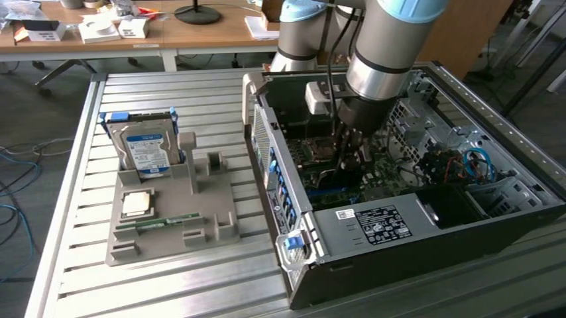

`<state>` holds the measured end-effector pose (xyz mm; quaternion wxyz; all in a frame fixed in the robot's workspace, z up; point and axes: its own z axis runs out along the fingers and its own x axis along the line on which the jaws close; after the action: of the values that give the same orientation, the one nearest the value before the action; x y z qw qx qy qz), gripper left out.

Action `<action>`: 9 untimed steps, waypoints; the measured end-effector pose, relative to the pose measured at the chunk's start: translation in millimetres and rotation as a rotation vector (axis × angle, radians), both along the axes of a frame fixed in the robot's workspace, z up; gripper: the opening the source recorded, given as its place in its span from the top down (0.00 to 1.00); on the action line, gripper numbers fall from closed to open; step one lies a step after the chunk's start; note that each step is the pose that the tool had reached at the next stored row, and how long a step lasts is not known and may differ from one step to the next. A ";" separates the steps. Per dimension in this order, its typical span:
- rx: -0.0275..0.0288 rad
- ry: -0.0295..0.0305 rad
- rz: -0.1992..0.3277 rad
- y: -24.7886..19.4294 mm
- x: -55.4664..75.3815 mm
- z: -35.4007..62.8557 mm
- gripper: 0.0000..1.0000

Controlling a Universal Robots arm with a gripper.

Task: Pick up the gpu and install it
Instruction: 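Insert the gpu into the slot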

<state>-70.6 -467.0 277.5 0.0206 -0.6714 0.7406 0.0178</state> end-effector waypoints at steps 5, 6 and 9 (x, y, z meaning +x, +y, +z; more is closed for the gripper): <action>0.0001 0.0000 0.000 0.2 0.1 12.6 0.67; 0.0001 0.0000 0.000 0.2 0.1 15.3 0.67; 0.0002 0.0000 0.000 0.4 0.2 22.3 0.67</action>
<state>-70.4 -466.6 299.7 0.0207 -0.6714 0.7406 0.0178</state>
